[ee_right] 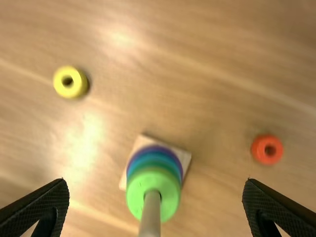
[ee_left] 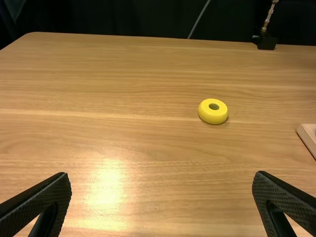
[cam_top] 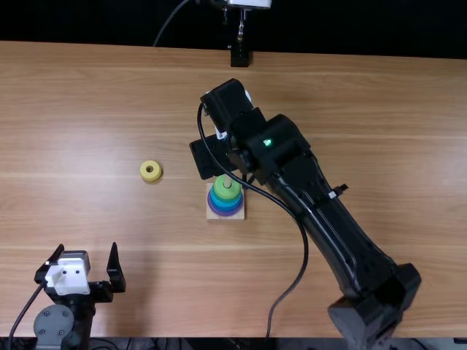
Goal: Build the Hanoi tower: stack the rings onto the peg from bottom to top in this color order: purple, dark blue, light blue, dark green, light green, yellow, orange.
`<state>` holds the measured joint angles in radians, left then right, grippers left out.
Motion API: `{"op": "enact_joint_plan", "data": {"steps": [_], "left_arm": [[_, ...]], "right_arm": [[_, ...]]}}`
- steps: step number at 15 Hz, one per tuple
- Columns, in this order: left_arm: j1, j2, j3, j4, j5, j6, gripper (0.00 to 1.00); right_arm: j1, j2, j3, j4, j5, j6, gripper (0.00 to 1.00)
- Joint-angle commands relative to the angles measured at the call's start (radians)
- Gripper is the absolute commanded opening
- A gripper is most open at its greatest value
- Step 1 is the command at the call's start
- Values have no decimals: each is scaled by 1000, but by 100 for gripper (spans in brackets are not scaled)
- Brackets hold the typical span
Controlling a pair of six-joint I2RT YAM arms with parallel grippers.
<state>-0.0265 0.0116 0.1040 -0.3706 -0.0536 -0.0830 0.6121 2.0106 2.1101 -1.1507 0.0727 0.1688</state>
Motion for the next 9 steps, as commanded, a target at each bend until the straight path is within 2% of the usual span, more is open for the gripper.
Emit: {"op": "enact_joint_plan", "data": {"steps": [1,3,6,9], "left_arm": [[-9,-12,-104,-79,-11,-4,100],[-9,-12,-104,-79,-11,-4,100],[-9,-12,-104,-79,-11,-4,100],[-9,-12,-104,-79,-11,-4,100]], "right_arm": [[-35,-162,-78,25,19,-7,100],[-101,-320,-271,161,16,-7,100],[-181,-579,-610,511,30,-9,100],[-305,-831,-906,789,32,-9,100]]}}
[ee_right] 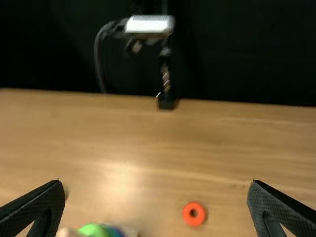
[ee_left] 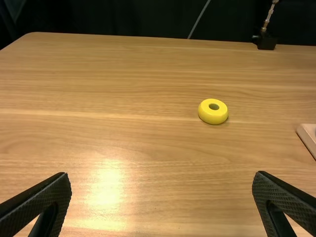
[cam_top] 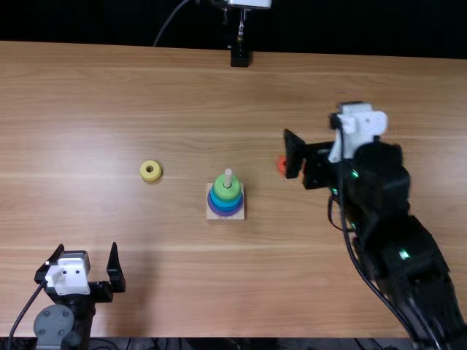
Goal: Build the Hanoi tower: stack the rings onto the peg from bottom to top in this color order: purple, dark blue, light blue, dark green, light green, yellow, orange.
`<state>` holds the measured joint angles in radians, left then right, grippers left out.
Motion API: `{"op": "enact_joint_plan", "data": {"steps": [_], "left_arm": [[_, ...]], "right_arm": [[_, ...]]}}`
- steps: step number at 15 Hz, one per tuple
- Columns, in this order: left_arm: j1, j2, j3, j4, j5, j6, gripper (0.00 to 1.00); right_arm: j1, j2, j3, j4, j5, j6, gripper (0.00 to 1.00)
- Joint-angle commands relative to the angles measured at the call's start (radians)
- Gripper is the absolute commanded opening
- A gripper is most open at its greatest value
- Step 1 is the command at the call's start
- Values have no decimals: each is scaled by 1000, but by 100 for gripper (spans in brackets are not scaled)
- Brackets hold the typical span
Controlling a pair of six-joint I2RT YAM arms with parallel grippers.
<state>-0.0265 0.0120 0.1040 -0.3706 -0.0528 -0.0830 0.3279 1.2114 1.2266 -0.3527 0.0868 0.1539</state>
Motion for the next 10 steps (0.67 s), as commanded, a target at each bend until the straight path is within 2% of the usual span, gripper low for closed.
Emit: {"op": "enact_joint_plan", "data": {"steps": [1,3,5,9,10], "left_arm": [[-10,-12,-104,-79,-12,-4,100],[-10,-12,-104,-79,-12,-4,100],[-9,-12,-104,-79,-12,-4,100],[-9,-12,-104,-79,-12,-4,100],[-9,-12,-104,-79,-12,-4,100]], "right_arm": [[-70,-98,-104,72,16,4,100],[-187,-236,-253,162,7,12,100],[-285,-329,-369,171,7,8,100],[-326,-589,-547,173,3,4,100],[-352,-638,-579,171,-17,3,100]]}}
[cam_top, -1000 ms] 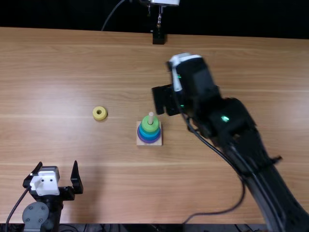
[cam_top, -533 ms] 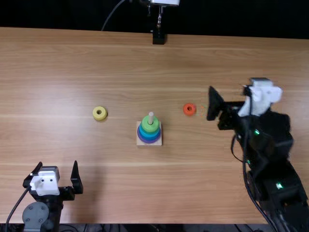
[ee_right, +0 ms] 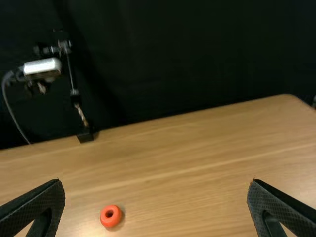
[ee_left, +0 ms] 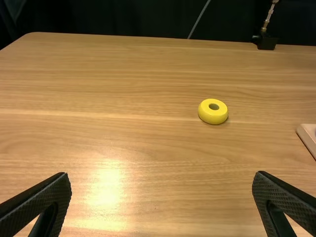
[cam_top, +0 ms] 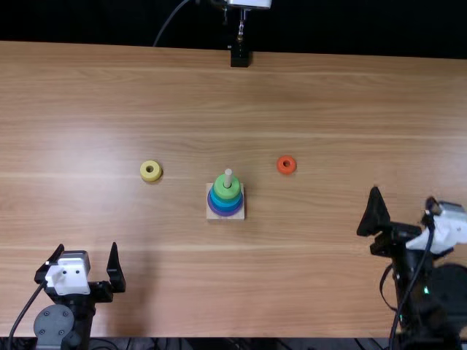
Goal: Build the Hanoi tower: stack the rings onto the peg from bottom to top in this color order: purple, dark blue, light blue, dark green, light green, yellow, orange.
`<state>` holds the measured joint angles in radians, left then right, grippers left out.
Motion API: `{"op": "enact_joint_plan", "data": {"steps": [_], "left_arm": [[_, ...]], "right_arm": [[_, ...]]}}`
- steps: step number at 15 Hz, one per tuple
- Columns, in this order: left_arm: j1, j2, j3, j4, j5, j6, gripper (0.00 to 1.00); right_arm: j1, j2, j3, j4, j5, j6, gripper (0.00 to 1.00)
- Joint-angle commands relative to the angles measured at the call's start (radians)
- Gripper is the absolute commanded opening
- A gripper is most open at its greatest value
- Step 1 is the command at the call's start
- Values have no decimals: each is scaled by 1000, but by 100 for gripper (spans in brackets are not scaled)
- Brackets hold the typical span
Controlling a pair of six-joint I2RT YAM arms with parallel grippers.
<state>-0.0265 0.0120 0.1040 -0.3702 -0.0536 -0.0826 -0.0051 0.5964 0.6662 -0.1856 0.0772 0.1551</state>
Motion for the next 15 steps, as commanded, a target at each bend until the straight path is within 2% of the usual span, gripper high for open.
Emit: {"op": "enact_joint_plan", "data": {"steps": [1,2,3,4,8,10,15], "left_arm": [[-9,-12,-104,-79,-11,-4,100],[-10,-12,-104,-79,-11,-4,100],[-9,-12,-104,-79,-11,-4,100],[-9,-12,-104,-79,-11,-4,100],[-9,-12,-104,-77,-11,-4,100],[-9,-12,-104,-79,-11,-4,100],[-9,-12,-104,-79,-11,-4,100]], "right_arm": [[-38,-53,-60,8,-59,-6,100],[-49,-83,-88,10,-118,-46,100],[-53,-121,-120,11,-127,-102,100],[-52,-167,-163,11,-127,-135,100],[-53,-395,-390,11,-127,-137,100],[-50,-454,-451,0,-127,-126,100],[-44,-575,-570,-1,-118,-133,100]]}}
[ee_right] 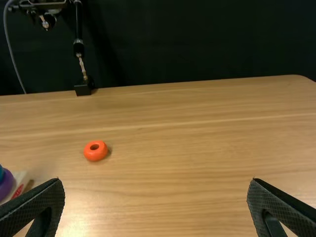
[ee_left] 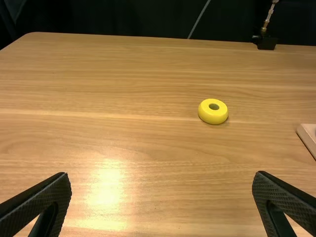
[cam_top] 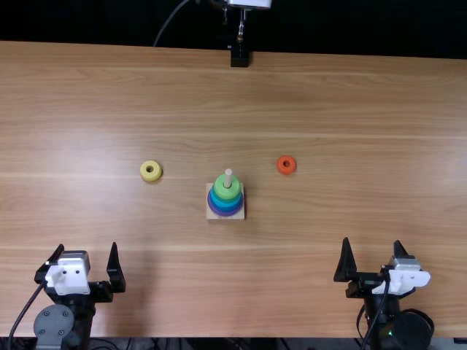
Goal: Build the Hanoi tower: stack the rings onto the peg from bottom to top in this color order: purple, dark blue, light blue, dark green, light green, yellow, orange.
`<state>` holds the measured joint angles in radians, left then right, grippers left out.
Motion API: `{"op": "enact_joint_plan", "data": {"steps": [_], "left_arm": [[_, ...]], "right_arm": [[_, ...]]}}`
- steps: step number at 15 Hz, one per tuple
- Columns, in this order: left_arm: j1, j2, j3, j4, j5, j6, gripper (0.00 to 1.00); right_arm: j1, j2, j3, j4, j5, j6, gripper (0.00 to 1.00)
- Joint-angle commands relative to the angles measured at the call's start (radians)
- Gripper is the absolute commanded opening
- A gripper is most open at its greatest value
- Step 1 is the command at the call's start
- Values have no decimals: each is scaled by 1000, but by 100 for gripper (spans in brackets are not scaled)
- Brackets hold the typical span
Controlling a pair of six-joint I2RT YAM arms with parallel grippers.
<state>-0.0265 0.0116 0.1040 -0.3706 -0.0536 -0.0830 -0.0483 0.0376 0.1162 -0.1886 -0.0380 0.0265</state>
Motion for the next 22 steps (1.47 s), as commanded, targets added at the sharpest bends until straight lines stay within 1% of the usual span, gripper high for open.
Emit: {"op": "enact_joint_plan", "data": {"steps": [1,3,7,11,22], "left_arm": [[-9,-12,-104,-79,-11,-4,100],[-9,-12,-104,-79,-11,-4,100],[-9,-12,-104,-79,-11,-4,100],[-9,-12,-104,-79,-11,-4,100],[-9,-12,-104,-79,-11,-4,100]], "right_arm": [[-4,-25,-43,2,-4,-10,100],[-7,-38,-87,11,-3,-10,100],[-7,-38,-98,-9,-3,1,100],[-7,-38,-98,-144,-4,-8,100],[-9,-38,-98,-144,-4,-10,100]]}}
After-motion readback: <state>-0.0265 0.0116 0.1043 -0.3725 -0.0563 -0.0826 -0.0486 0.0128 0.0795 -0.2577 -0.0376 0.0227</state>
